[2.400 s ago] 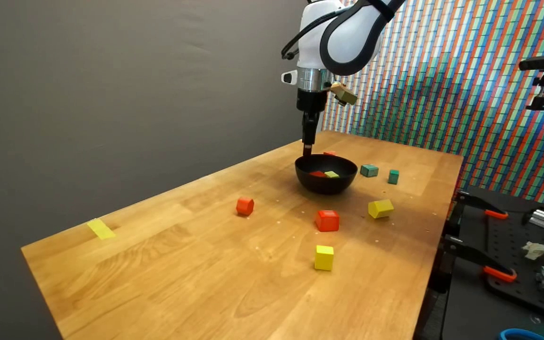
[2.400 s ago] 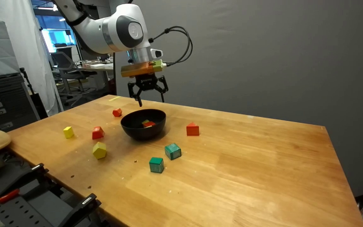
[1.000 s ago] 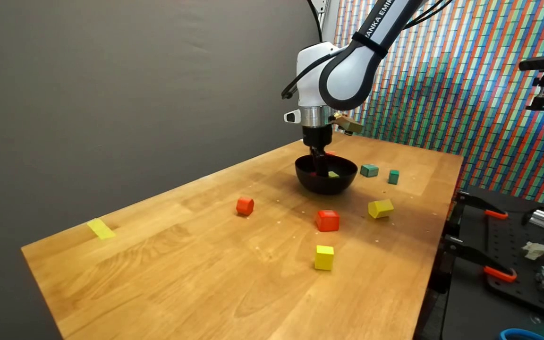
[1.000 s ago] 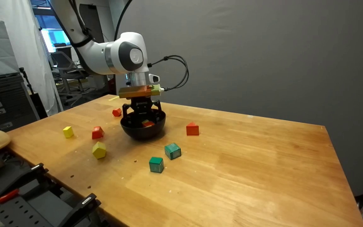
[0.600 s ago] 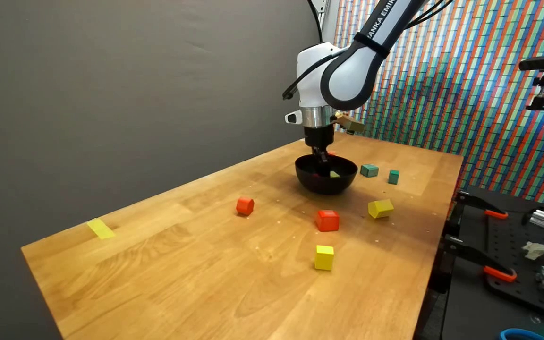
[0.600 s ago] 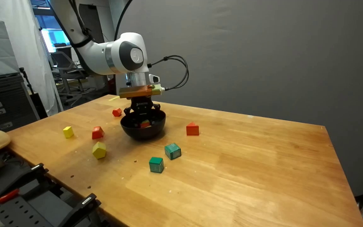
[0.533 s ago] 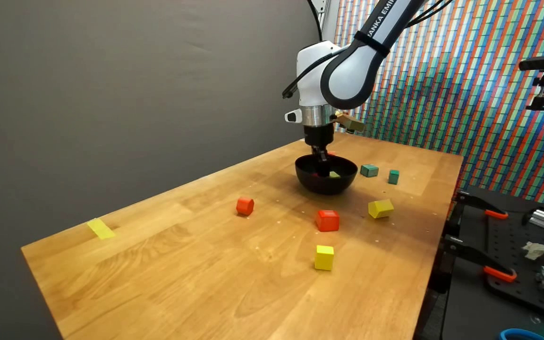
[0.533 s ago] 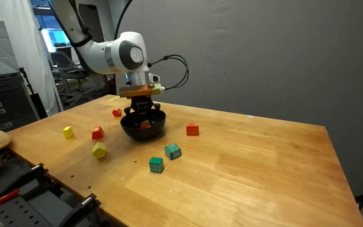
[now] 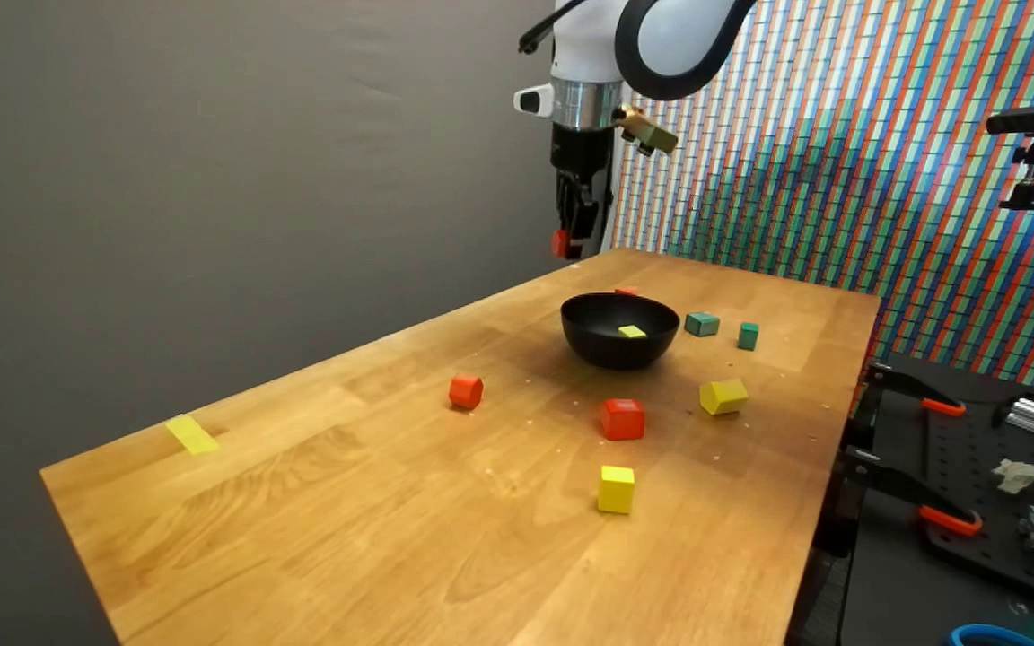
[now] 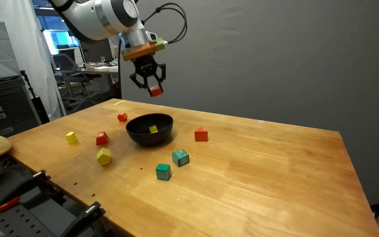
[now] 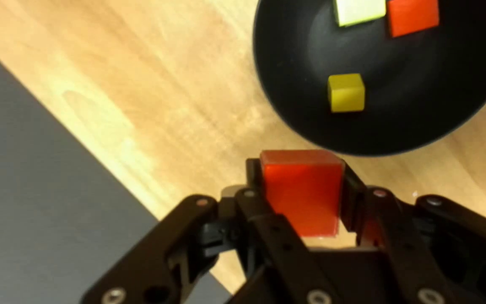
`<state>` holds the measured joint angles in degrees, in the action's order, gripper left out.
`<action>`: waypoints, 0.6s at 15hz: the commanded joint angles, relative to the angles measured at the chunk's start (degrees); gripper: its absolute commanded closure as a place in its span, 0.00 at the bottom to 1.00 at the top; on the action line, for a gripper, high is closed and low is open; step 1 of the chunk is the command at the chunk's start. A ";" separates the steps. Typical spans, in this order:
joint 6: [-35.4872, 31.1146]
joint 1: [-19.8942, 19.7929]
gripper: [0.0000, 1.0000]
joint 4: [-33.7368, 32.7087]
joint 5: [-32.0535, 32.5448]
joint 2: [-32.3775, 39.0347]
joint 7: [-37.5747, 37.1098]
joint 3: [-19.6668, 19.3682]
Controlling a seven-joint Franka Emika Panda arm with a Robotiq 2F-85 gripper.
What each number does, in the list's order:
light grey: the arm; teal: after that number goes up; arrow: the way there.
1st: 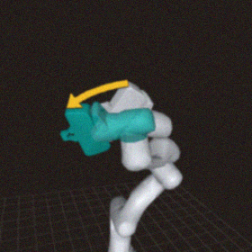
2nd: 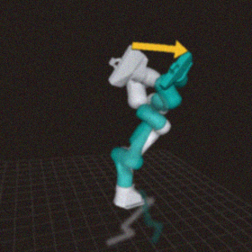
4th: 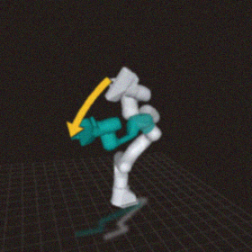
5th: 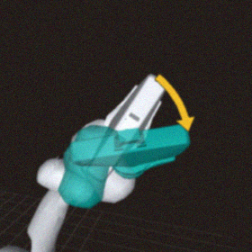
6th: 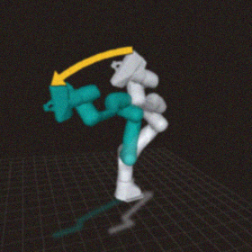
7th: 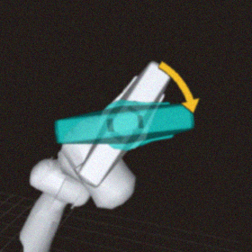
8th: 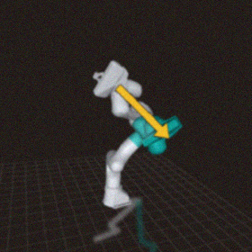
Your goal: Take the blocks in the bowl and put them on the table
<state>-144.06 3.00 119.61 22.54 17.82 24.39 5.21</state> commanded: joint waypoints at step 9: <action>17.23 1.13 0.82 -35.40 -3.16 29.18 11.69 1.53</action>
<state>-132.49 4.48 95.36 21.44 39.41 32.32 5.79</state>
